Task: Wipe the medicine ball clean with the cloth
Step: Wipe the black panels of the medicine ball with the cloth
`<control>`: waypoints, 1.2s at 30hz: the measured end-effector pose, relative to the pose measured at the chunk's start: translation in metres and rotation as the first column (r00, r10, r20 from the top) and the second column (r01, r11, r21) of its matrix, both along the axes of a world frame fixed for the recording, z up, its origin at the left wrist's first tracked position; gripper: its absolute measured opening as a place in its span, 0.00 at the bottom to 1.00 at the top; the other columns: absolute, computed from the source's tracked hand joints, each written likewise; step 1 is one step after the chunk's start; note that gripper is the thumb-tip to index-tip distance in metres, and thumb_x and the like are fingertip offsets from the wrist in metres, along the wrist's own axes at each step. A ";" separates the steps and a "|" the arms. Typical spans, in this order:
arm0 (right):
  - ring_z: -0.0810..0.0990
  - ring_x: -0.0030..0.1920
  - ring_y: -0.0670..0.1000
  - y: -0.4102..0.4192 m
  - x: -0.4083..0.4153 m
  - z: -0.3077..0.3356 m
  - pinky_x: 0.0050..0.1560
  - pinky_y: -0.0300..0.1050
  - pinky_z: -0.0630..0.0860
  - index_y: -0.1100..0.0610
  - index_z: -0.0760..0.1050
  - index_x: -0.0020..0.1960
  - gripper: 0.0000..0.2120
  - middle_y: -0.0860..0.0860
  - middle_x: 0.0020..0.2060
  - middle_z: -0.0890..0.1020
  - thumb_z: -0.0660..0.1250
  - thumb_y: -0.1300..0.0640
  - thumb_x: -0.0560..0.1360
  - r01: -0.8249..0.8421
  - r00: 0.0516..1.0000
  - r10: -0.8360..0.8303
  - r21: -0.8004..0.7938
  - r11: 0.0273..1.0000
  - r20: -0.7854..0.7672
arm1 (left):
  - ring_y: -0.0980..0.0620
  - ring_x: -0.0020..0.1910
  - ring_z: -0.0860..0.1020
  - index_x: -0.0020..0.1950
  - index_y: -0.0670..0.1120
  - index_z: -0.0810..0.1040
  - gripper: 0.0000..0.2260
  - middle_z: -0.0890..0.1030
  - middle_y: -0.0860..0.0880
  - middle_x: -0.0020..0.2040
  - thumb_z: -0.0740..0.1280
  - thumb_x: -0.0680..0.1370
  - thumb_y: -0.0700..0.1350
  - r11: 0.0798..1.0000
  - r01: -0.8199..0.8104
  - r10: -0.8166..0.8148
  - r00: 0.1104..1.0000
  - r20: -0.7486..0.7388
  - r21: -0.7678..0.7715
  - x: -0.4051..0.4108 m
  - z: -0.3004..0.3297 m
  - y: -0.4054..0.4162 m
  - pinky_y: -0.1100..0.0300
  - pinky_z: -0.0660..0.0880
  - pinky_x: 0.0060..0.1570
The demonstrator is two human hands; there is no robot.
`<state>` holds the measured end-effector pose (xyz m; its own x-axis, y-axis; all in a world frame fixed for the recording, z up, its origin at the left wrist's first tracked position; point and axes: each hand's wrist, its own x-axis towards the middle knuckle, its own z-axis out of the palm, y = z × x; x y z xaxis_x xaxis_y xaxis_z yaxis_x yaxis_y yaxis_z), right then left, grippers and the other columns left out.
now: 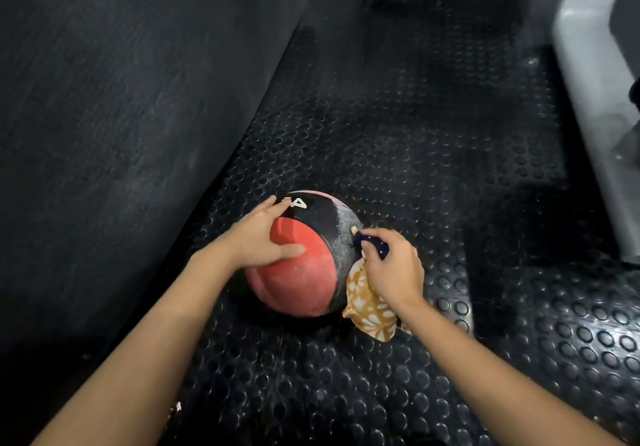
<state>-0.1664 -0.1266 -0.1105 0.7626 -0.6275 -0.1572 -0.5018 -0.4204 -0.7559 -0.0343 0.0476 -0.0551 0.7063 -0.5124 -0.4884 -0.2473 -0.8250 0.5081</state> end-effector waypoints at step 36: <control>0.78 0.49 0.46 -0.015 -0.001 0.011 0.46 0.41 0.70 0.47 0.79 0.53 0.08 0.43 0.47 0.81 0.66 0.55 0.76 0.164 0.977 -0.164 0.008 0.986 0.133 | 0.43 0.77 0.46 0.77 0.59 0.49 0.34 0.49 0.57 0.78 0.65 0.77 0.57 0.981 0.178 -0.192 0.954 0.231 0.080 -0.025 -0.015 -0.006 0.45 0.52 0.75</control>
